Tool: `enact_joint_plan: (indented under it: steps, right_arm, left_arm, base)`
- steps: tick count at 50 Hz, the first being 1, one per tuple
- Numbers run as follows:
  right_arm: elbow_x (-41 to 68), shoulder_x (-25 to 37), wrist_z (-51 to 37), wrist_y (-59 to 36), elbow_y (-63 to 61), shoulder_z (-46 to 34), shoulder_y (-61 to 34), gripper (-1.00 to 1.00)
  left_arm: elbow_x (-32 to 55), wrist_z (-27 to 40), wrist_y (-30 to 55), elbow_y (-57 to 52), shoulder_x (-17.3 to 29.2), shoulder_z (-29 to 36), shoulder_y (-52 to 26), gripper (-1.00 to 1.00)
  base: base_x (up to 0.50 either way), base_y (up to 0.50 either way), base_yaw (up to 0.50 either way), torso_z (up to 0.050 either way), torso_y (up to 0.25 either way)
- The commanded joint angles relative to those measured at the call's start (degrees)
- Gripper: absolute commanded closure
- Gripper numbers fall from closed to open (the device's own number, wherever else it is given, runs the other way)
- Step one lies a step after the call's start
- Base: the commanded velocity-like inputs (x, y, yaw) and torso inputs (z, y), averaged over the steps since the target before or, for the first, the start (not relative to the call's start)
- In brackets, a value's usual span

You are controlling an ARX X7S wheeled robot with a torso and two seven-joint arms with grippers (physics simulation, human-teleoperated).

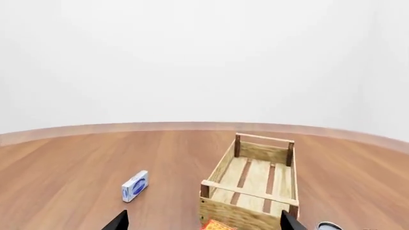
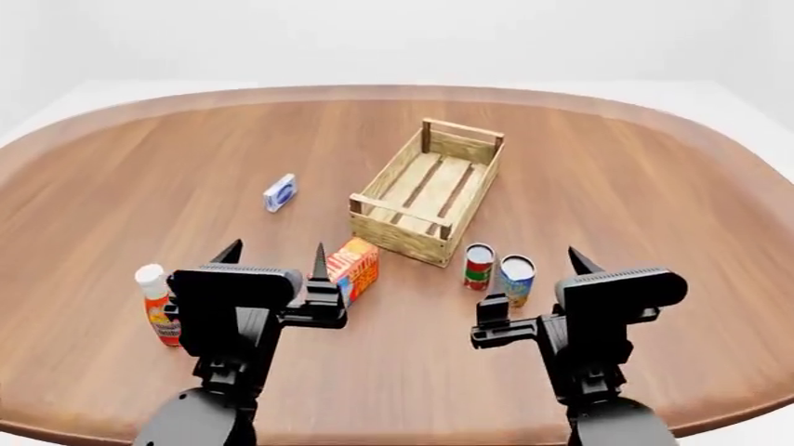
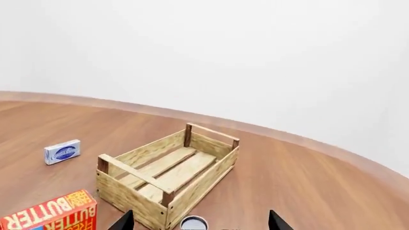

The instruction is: Pick up the ketchup, and put it in the wooden tray.

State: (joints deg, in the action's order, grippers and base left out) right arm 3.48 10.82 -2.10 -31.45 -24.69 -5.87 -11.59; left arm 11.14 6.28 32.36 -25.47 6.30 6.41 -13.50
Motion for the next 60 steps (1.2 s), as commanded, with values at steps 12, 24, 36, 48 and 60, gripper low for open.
enact_joint_plan:
  steps: [12,24,36,48,60]
  right_arm:
    - [1.32,1.18,0.32,-2.15,-2.28,-0.37,-1.75,-1.0]
    - [1.59,1.49,0.27,-2.54,-2.38,-1.11,-2.55,-1.0]
    - [1.67,2.13,0.57,-3.07,-1.39,-2.0,-4.4,-1.0]
    - [1.12,2.95,1.31,-3.9,-0.06,-4.3,-7.43,-1.0]
    - [1.5,3.46,1.19,-4.17,-0.88,-4.54,-6.88,-1.0]
  left_arm:
    - [0.95,1.81,1.87,-2.14,1.09,1.87,-1.13,-1.0]
    - [1.75,2.67,1.88,-2.17,1.54,1.54,-1.27,-1.0]
    - [2.23,3.52,1.41,-1.77,1.96,1.31,-1.53,-1.0]
    - [2.75,4.81,1.23,-1.14,2.15,0.56,-1.47,-1.0]
    - [3.34,5.44,1.01,-1.03,2.53,0.6,-1.16,-1.0]
  base:
    - [0.38,-0.24,0.0,0.0,0.0]
    - [0.38,-0.38,0.0,0.0,0.0]
    - [0.12,-0.1,0.0,0.0,0.001]
    - [0.0,0.0,0.38,0.0,0.0]
    - [0.0,0.0,0.5,0.0,0.0]
